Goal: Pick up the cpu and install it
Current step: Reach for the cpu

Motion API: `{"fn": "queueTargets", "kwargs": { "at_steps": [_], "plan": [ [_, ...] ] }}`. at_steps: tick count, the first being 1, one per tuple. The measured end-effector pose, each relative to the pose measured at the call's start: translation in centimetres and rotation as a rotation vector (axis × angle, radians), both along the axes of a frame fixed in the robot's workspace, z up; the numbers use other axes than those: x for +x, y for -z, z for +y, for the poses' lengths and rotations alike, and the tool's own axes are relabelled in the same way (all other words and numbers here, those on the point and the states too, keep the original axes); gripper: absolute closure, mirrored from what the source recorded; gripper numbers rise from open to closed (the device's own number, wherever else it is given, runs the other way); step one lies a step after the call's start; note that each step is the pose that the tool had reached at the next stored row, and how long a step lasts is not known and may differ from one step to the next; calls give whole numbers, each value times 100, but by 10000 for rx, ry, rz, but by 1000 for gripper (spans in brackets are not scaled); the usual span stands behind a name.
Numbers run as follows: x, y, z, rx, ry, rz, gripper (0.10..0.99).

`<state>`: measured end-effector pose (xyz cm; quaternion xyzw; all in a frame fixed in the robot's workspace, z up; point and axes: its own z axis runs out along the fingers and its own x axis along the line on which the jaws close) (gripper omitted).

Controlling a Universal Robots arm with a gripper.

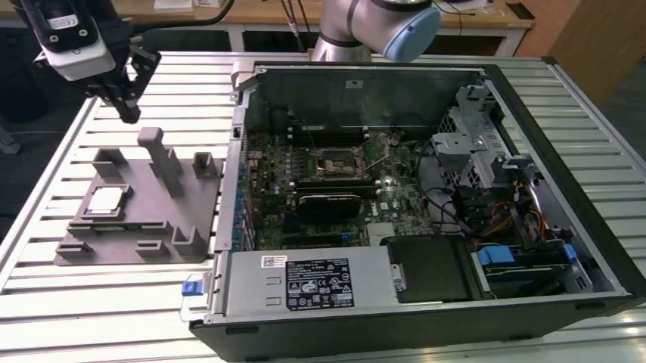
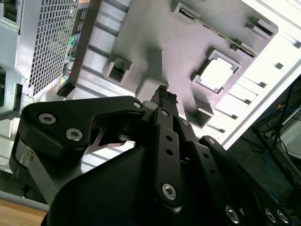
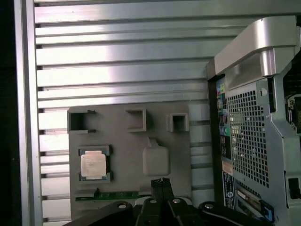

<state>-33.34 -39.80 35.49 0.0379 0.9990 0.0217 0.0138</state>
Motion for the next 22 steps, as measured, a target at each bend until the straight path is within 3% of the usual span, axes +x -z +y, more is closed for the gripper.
{"fn": "queueTargets", "kwargs": {
  "at_steps": [22],
  "plan": [
    [-366, 211, 14, -5, 1, 0, 980]
  ]
}}
